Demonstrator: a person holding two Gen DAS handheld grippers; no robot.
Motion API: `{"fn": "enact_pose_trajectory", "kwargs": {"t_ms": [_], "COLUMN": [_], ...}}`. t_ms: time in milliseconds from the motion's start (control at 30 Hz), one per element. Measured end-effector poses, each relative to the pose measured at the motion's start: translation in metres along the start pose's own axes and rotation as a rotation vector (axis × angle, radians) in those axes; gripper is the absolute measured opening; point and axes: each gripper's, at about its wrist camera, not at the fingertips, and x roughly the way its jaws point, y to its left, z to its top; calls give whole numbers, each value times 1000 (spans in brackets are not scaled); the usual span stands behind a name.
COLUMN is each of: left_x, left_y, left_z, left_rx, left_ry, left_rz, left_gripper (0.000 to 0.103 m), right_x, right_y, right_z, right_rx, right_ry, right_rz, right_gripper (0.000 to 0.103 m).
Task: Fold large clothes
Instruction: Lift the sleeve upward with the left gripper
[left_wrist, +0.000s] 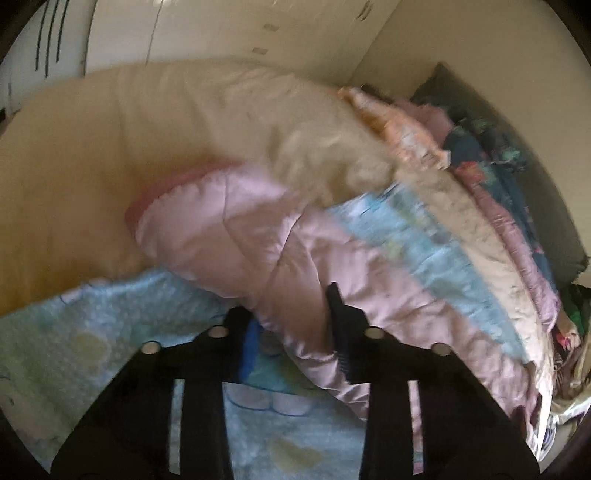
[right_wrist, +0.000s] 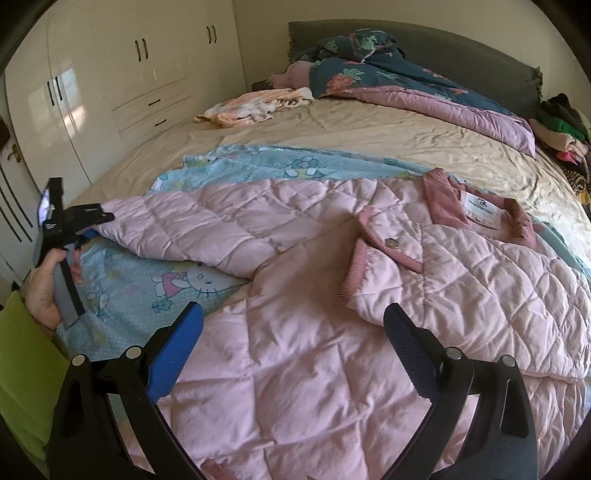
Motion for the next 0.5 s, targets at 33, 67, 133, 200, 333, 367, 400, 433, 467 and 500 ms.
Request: {"fn": "enact_pose_trajectory", "kwargs": {"t_ms": [33, 67, 133, 200, 333, 367, 400, 433, 467, 500], "left_x": [-13, -23, -46, -71, -112, -122, -134, -141, -148, -158], "left_y": [-7, -14, -32, -55, -98, -107, -120, -129, -136, -147], "left_z": [3, 5, 9, 12, 9, 6, 3, 0, -3, -7], "left_rx": [18, 33, 79, 134, 230, 251, 278, 294, 306, 323], "left_ry": [-29, -48, -90, -133, -182, -193, -206, -211, -215, -220], "left_rz": [-23, -38, -78, -121, -206, -221, -243, -258, -273, -293], "left_gripper": [15, 14, 12, 12, 12, 12, 12, 12, 12, 12], "right_x": [-2, -4, -11, -18, -36, -43, -48, -54, -60, -67], "right_y": [-1, -3, -8, -11, -19, -22, -24, -25, -28, -31], "right_z": [0, 0, -1, -1, -3, -4, -5, -6, -7, -8], "right_rx": [5, 11, 27, 38, 60, 66, 69, 72, 75, 78], "right_ry": [-3, -7, -19, -30, -57, -68, -75, -84, -92, -102], "right_rz": [0, 2, 5, 7, 7, 5, 3, -2, -8, -14], "right_gripper": [97, 97, 97, 97, 97, 97, 97, 97, 97, 97]}}
